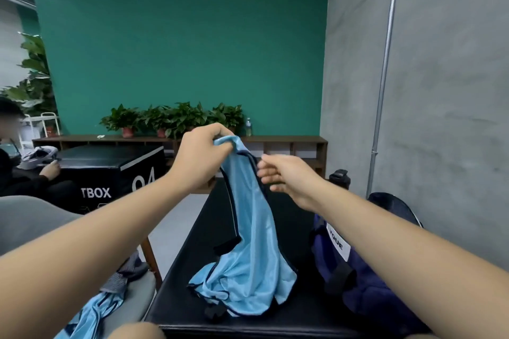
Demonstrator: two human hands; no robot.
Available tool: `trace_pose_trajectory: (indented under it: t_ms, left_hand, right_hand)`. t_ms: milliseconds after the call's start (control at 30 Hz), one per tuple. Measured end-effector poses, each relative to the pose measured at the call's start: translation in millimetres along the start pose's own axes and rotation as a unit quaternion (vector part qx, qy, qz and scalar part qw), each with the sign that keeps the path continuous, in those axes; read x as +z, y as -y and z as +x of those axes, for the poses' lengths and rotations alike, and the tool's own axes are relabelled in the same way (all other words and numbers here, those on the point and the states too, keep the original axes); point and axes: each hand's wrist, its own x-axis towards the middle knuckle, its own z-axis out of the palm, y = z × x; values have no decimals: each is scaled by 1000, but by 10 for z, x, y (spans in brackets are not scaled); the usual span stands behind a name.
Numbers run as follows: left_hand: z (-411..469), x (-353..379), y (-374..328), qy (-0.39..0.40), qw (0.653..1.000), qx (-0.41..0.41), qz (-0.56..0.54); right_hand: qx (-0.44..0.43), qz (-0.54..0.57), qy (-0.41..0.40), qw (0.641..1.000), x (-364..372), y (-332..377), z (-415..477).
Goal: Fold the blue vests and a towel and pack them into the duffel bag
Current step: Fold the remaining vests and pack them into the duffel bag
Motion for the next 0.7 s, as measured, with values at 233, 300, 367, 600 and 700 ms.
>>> trace_pose_trajectory:
  t_ms: [233, 300, 367, 600, 700]
  left_hand:
    - [1, -108, 144, 3, 999, -50, 7]
    - [3, -110, 173, 3, 998, -63, 12]
    - [12, -98, 201, 2, 997, -71, 9]
    - [54, -59, 231, 5, 996, -86, -38]
    - [90, -70, 237, 1, 992, -104, -74]
  right_hand:
    - [36, -281, 18, 959, -94, -1515, -456]
    - [58, -313, 35, 947, -140, -1850, -565]
    - [79, -348, 30, 934, -193, -2128, -636]
    - [162, -355, -22, 921, -285, -2482, -553]
    - [178, -275, -25, 944, -233, -2496, -495]
